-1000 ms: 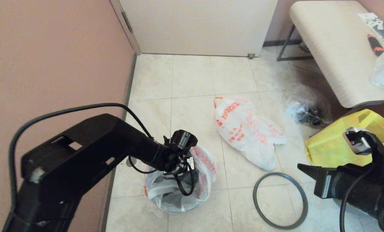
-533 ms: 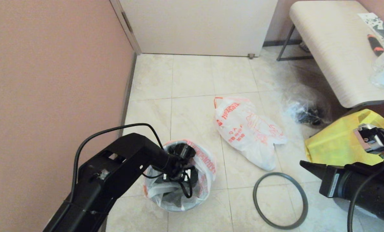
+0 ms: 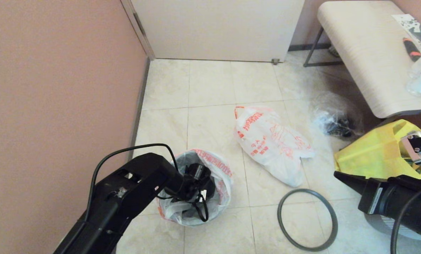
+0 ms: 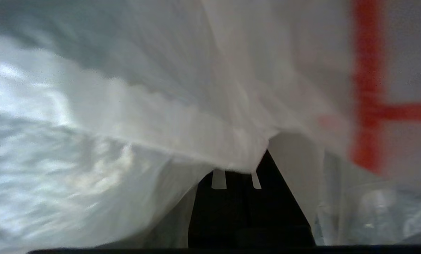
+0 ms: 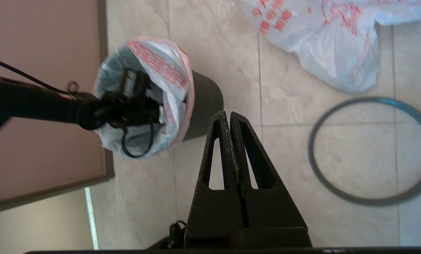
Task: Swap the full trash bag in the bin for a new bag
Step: Put the new garbage bag on the trash can, then place the trash can ring on the trash can
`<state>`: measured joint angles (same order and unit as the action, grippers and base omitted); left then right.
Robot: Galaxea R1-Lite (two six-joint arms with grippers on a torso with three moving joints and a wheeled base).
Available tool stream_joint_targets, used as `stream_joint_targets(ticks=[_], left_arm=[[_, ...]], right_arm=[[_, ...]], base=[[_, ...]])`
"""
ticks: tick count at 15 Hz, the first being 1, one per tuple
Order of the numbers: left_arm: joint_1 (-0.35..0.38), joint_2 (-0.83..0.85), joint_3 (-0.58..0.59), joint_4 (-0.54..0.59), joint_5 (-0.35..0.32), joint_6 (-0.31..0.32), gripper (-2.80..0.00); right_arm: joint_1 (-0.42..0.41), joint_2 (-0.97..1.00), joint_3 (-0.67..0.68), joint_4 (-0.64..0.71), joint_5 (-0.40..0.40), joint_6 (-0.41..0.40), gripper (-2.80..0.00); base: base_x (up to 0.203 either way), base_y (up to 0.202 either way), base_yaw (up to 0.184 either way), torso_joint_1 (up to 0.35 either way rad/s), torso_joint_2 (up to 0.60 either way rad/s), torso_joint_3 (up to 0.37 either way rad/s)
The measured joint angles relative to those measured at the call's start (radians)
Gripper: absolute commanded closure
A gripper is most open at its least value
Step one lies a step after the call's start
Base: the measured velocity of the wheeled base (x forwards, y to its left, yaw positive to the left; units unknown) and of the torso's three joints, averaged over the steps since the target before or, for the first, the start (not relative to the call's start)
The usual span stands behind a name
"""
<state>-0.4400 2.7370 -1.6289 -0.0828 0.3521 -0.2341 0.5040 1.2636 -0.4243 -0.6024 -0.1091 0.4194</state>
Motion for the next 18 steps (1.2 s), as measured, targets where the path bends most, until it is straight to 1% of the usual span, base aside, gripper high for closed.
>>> stream_joint_targets(ticks=[4, 5, 6, 7, 8, 10, 12, 14, 16, 18], left_arm=[[-0.001, -0.009, 0.009, -0.001, 0.004, -0.003, 0.00], [-0.004, -0.025, 0.024, -0.001, 0.005, -0.006, 0.00], [-0.008, -0.048, 0.044, -0.002, 0.004, -0.008, 0.00], [-0.016, -0.080, 0.070, -0.002, 0.002, -0.013, 0.00], [-0.024, -0.116, 0.102, -0.002, 0.001, -0.023, 0.00], [-0.051, -0.213, 0.180, -0.002, 0.001, -0.044, 0.00], [-0.083, -0.329, 0.270, -0.002, -0.001, -0.055, 0.00], [-0.111, -0.436, 0.344, 0.002, -0.003, -0.077, 0.00], [-0.138, -0.505, 0.393, 0.005, -0.003, -0.119, 0.00], [-0.144, -0.536, 0.424, 0.000, -0.006, -0.127, 0.00]], right_arm=[[0.008, -0.017, 0.004, -0.010, 0.003, -0.001, 0.00], [0.024, -0.030, 0.015, -0.007, 0.010, -0.009, 0.00], [0.048, -0.042, 0.031, -0.004, 0.017, -0.034, 0.00], [0.064, -0.051, 0.050, 0.015, 0.018, -0.073, 0.00], [0.071, -0.056, 0.058, 0.044, 0.008, -0.093, 0.00], [0.075, -0.056, 0.067, 0.059, -0.009, -0.094, 0.00], [0.058, -0.041, 0.073, 0.055, -0.015, -0.105, 0.00], [0.028, -0.013, 0.086, 0.018, -0.039, -0.157, 0.00], [0.017, 0.029, 0.132, -0.084, -0.062, -0.221, 0.00], [0.014, 0.080, 0.207, -0.226, -0.091, -0.315, 0.00]], base=[[0.000, 0.000, 0.000, 0.000, 0.00, 0.000], [0.000, 0.000, 0.000, 0.000, 0.00, 0.000], [0.000, 0.000, 0.000, 0.000, 0.00, 0.000], [0.000, 0.000, 0.000, 0.000, 0.00, 0.000], [0.000, 0.000, 0.000, 0.000, 0.00, 0.000], [0.000, 0.000, 0.000, 0.000, 0.00, 0.000], [0.000, 0.000, 0.000, 0.000, 0.00, 0.000], [0.000, 0.000, 0.000, 0.000, 0.00, 0.000], [0.000, 0.000, 0.000, 0.000, 0.00, 0.000], [0.000, 0.000, 0.000, 0.000, 0.00, 0.000]])
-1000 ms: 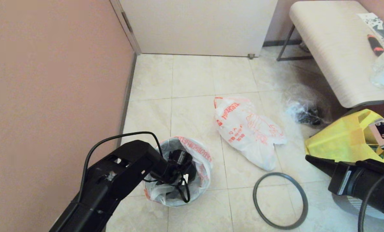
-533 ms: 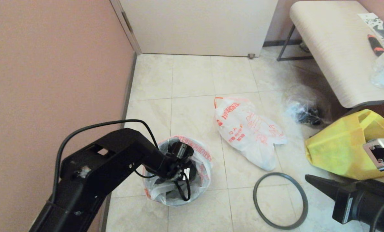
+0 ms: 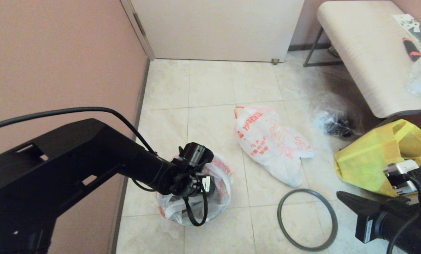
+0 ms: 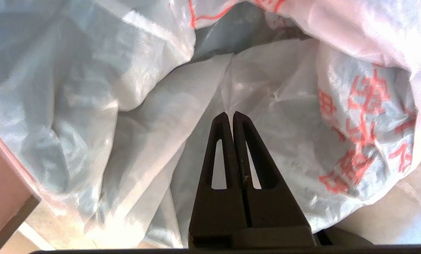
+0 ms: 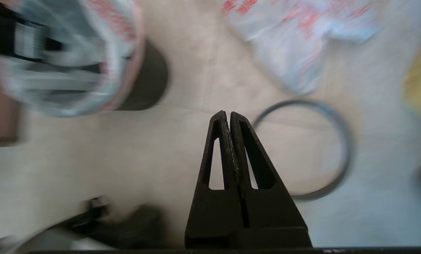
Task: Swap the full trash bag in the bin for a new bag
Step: Place the trash can ring on the trash can
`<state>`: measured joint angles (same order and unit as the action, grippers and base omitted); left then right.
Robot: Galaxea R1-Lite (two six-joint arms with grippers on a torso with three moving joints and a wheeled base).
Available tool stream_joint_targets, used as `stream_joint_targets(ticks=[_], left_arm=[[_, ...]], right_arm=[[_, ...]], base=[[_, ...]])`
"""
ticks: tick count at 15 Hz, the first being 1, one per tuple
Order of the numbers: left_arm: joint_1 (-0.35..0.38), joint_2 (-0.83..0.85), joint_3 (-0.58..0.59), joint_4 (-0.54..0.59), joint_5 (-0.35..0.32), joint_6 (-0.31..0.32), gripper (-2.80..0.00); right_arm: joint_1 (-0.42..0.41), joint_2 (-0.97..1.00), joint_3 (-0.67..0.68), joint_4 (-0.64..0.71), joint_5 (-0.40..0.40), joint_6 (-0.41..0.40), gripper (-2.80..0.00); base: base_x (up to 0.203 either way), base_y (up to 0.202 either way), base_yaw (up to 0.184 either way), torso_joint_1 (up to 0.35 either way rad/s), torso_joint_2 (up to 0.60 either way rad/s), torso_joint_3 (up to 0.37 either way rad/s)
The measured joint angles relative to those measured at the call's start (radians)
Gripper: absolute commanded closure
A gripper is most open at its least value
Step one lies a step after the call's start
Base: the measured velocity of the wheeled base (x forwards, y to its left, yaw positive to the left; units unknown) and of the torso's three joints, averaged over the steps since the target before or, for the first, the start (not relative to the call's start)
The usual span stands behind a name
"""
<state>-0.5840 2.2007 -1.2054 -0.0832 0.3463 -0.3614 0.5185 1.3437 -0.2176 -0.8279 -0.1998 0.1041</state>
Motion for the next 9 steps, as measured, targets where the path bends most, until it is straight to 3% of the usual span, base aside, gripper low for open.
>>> stream_joint_targets(ticks=[2, 5, 7, 9], left_arm=[[-0.003, -0.016, 0.015, 0.000, -0.002, -0.018, 0.00], [0.000, -0.056, 0.042, 0.001, -0.010, -0.021, 0.00], [-0.001, -0.115, 0.070, 0.007, -0.019, -0.022, 0.00], [0.002, -0.190, 0.096, 0.011, -0.022, -0.022, 0.00]], right_arm=[[-0.001, 0.063, 0.062, -0.136, -0.060, -0.088, 0.00], [-0.015, 0.182, 0.104, -0.267, -0.210, -0.174, 0.00], [-0.026, 0.280, 0.118, -0.292, -0.297, -0.193, 0.00], [-0.048, 0.389, 0.120, -0.318, -0.330, -0.186, 0.00]], base=[[0.000, 0.000, 0.000, 0.000, 0.00, 0.000], [0.000, 0.000, 0.000, 0.000, 0.00, 0.000], [0.000, 0.000, 0.000, 0.000, 0.00, 0.000], [0.000, 0.000, 0.000, 0.000, 0.00, 0.000]])
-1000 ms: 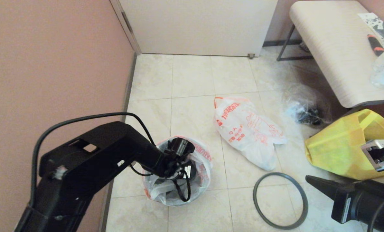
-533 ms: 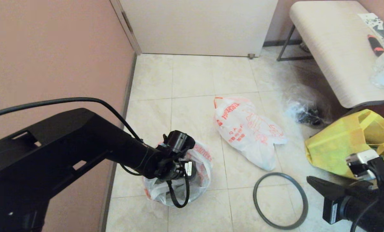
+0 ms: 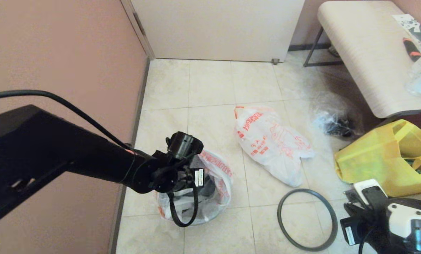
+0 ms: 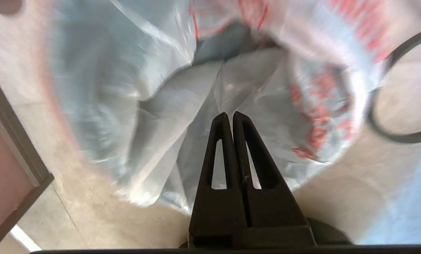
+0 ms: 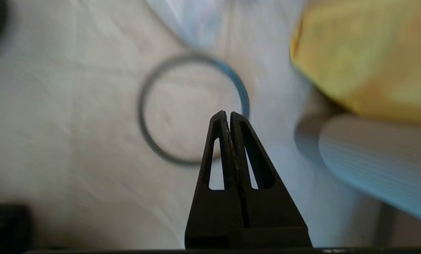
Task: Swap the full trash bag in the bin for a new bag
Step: Place the trash can ring on the trash can
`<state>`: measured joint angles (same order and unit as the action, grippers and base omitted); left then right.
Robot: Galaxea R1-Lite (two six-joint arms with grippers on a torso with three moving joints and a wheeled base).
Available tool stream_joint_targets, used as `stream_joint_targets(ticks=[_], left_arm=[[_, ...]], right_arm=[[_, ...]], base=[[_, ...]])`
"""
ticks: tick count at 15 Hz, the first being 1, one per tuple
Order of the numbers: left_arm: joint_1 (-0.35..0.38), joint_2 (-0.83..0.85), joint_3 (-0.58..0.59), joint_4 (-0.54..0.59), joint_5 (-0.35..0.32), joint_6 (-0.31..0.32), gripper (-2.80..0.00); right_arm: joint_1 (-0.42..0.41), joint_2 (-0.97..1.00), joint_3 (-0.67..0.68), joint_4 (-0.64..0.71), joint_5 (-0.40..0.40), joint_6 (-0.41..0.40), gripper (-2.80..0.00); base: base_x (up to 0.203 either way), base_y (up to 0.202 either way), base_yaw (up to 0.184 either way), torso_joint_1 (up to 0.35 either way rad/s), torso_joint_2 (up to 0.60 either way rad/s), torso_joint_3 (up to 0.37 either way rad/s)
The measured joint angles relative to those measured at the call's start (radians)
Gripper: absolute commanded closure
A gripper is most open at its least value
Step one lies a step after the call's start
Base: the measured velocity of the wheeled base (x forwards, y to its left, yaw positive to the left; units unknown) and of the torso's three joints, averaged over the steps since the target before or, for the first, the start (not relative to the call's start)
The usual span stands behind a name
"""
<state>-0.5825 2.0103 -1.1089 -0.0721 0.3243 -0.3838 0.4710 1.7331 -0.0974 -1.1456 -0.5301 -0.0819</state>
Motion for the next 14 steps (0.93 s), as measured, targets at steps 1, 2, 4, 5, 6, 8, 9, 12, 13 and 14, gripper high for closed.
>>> stream_joint_targets(ticks=[1, 2, 4, 5, 6, 8, 9, 12, 13, 14], left_arm=[[0.004, -0.035, 0.011, 0.001, -0.001, 0.001, 0.00], [0.014, -0.074, 0.021, 0.002, -0.003, 0.003, 0.00], [0.045, -0.140, 0.034, 0.009, -0.024, 0.017, 0.00], [0.062, -0.164, 0.027, 0.034, -0.032, 0.042, 0.00], [0.074, -0.182, 0.006, 0.076, -0.035, 0.063, 0.00], [0.086, -0.197, -0.050, 0.188, -0.038, 0.076, 0.00], [0.089, -0.195, -0.077, 0.240, -0.038, 0.078, 0.00], [0.091, -0.182, -0.134, 0.340, -0.038, 0.079, 0.00], [0.091, -0.181, -0.147, 0.352, -0.038, 0.078, 0.00], [0.091, -0.182, -0.153, 0.354, -0.038, 0.079, 0.00]], right_arm=[[-0.016, 0.058, 0.000, -0.022, -0.003, 0.001, 0.00], [-0.039, 0.131, -0.002, -0.058, -0.001, 0.001, 0.00], [-0.091, 0.298, -0.022, -0.161, 0.030, -0.011, 0.00], [-0.121, 0.395, -0.039, -0.221, 0.058, -0.029, 0.00], [-0.149, 0.484, -0.069, -0.271, 0.087, -0.057, 0.00], [-0.211, 0.628, -0.196, -0.328, 0.130, -0.134, 0.00], [-0.245, 0.678, -0.277, -0.312, 0.145, -0.176, 0.00], [-0.343, 0.753, -0.547, -0.107, 0.212, -0.231, 0.00], [-0.376, 0.764, -0.653, 0.011, 0.242, -0.236, 0.00], [-0.401, 0.771, -0.748, 0.125, 0.268, -0.239, 0.00]], base=[[0.000, 0.000, 0.000, 0.000, 0.00, 0.000], [0.000, 0.000, 0.000, 0.000, 0.00, 0.000], [0.000, 0.000, 0.000, 0.000, 0.00, 0.000], [0.000, 0.000, 0.000, 0.000, 0.00, 0.000], [0.000, 0.000, 0.000, 0.000, 0.00, 0.000], [0.000, 0.000, 0.000, 0.000, 0.00, 0.000], [0.000, 0.000, 0.000, 0.000, 0.00, 0.000], [0.000, 0.000, 0.000, 0.000, 0.00, 0.000], [0.000, 0.000, 0.000, 0.000, 0.00, 0.000], [0.000, 0.000, 0.000, 0.000, 0.00, 0.000]])
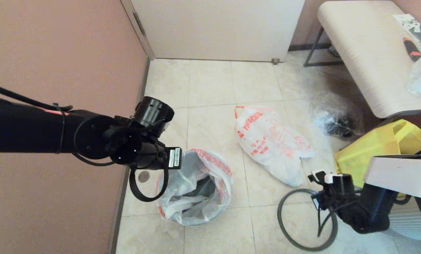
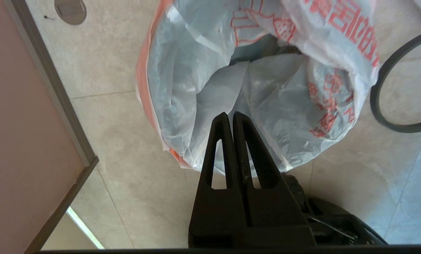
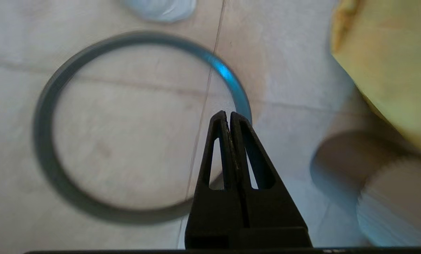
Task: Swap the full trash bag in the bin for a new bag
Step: Place the trash can ring on the trash can
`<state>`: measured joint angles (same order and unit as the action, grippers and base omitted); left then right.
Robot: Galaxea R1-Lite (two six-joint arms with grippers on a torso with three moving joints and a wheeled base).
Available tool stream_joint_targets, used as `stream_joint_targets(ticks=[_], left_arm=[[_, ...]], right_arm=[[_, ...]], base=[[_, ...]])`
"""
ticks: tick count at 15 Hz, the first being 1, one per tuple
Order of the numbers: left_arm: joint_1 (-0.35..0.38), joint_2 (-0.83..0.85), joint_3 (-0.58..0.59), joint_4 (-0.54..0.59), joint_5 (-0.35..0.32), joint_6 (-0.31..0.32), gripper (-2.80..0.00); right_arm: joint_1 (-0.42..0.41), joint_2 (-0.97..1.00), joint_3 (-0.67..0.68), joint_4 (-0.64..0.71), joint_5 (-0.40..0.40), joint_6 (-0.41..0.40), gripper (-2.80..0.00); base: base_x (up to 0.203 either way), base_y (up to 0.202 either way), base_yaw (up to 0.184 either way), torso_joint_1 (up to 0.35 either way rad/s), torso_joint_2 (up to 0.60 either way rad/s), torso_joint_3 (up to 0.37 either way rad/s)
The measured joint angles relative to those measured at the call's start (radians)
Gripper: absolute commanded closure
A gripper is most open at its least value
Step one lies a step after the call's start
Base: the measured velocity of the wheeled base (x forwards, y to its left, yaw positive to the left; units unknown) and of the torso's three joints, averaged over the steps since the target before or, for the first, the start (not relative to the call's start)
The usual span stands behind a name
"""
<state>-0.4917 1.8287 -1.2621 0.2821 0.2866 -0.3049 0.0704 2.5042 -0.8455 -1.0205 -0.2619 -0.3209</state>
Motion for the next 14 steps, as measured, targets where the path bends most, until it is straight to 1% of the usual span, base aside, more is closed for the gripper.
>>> stream_joint_targets(ticks=[3, 4, 7, 8, 10, 11, 13, 14], left_arm=[[-0.010, -0.004, -0.021, 0.015, -0.005, 0.023, 0.00], [-0.018, -0.006, -0.035, 0.034, -0.021, 0.024, 0.00], [-0.030, -0.017, -0.100, 0.164, -0.135, 0.014, 0.00], [-0.032, -0.017, -0.116, 0.200, -0.153, 0.007, 0.00], [-0.033, -0.014, -0.131, 0.208, -0.157, 0.005, 0.00], [-0.033, -0.010, -0.134, 0.209, -0.157, 0.005, 0.00], [-0.033, 0.001, -0.138, 0.208, -0.157, 0.003, 0.00], [-0.035, 0.005, -0.139, 0.208, -0.157, 0.003, 0.00]], right_arm=[[-0.080, 0.032, -0.343, 0.409, 0.068, -0.009, 0.00], [-0.105, 0.053, -0.457, 0.545, 0.082, -0.016, 0.00], [-0.166, 0.161, -0.737, 0.895, 0.103, -0.055, 0.00], [-0.176, 0.204, -0.801, 0.975, 0.106, -0.073, 0.00], [-0.189, 0.287, -0.910, 1.077, 0.109, -0.120, 0.00], [-0.191, 0.321, -0.951, 1.094, 0.110, -0.140, -2.80], [-0.202, 0.368, -1.003, 1.092, 0.116, -0.162, -2.80], [-0.207, 0.383, -1.013, 1.085, 0.133, -0.167, -2.80]], base=[[0.000, 0.000, 0.000, 0.000, 0.00, 0.000], [0.000, 0.000, 0.000, 0.000, 0.00, 0.000], [0.000, 0.000, 0.000, 0.000, 0.00, 0.000], [0.000, 0.000, 0.000, 0.000, 0.00, 0.000], [0.000, 0.000, 0.000, 0.000, 0.00, 0.000], [0.000, 0.000, 0.000, 0.000, 0.00, 0.000], [0.000, 0.000, 0.000, 0.000, 0.00, 0.000], [0.000, 0.000, 0.000, 0.000, 0.00, 0.000]])
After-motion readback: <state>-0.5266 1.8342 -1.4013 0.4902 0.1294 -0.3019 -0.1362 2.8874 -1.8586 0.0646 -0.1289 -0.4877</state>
